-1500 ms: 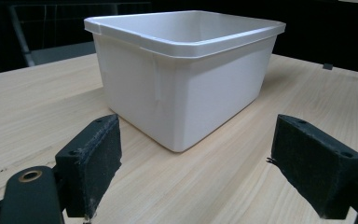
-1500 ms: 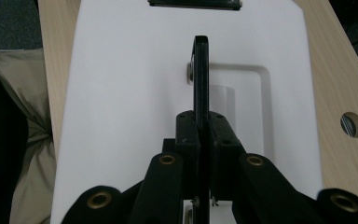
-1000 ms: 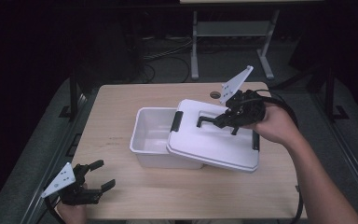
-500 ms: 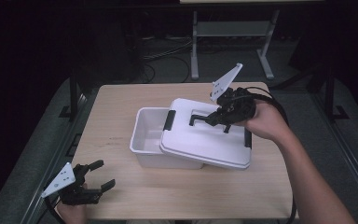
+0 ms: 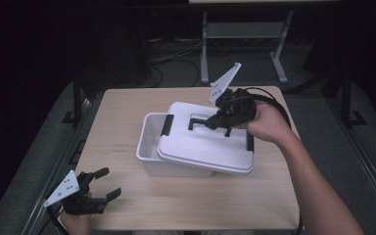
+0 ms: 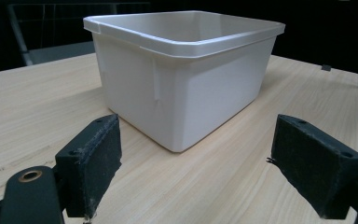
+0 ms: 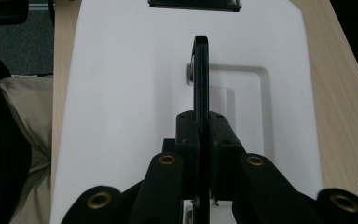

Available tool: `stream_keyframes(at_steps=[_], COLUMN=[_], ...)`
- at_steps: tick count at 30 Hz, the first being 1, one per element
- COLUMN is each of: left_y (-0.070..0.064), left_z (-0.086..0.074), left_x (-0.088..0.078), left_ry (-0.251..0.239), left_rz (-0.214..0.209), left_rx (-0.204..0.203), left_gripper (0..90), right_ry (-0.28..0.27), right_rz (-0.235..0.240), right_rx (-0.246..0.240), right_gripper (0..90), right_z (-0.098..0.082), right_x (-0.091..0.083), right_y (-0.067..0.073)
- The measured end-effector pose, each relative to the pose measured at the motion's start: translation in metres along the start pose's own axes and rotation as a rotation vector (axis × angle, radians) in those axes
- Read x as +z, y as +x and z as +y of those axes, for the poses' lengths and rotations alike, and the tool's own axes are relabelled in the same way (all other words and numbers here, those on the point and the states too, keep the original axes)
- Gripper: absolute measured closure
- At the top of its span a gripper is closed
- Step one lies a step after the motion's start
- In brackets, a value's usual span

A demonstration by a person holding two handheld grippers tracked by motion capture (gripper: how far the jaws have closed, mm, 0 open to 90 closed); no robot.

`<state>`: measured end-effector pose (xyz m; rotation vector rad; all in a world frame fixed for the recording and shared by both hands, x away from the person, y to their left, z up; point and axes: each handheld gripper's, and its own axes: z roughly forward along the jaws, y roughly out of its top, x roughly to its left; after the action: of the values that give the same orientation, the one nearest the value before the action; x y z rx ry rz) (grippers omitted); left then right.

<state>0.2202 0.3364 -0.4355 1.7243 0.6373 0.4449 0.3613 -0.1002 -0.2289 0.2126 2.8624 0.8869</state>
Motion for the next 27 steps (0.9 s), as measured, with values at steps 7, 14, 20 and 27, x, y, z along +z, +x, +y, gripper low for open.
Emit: stream_keyframes(at_steps=[7, 14, 20, 27], left_y=[0.001, 0.001, 0.002, 0.002], left_z=[0.0, -0.002, -0.002, -0.001], left_x=[0.0, -0.001, -0.002, -0.002], left_ry=[-0.001, 0.0, -0.005, -0.002], left_rz=[0.001, 0.006, 0.003, 0.004], left_rx=[-0.004, -0.007, -0.009, -0.005], left_gripper=[15.7, 15.7, 15.7, 15.7], right_ry=[-0.006, -0.005, -0.003, -0.006], right_rz=[0.006, 0.016, 0.025, 0.043], right_rx=[-0.011, -0.002, -0.011, -0.031], right_gripper=[84.0, 84.0, 84.0, 84.0], right_z=[0.006, 0.009, 0.018, 0.035], right_x=[0.004, 0.009, 0.015, 0.023], right_y=[-0.002, -0.004, -0.006, -0.008])
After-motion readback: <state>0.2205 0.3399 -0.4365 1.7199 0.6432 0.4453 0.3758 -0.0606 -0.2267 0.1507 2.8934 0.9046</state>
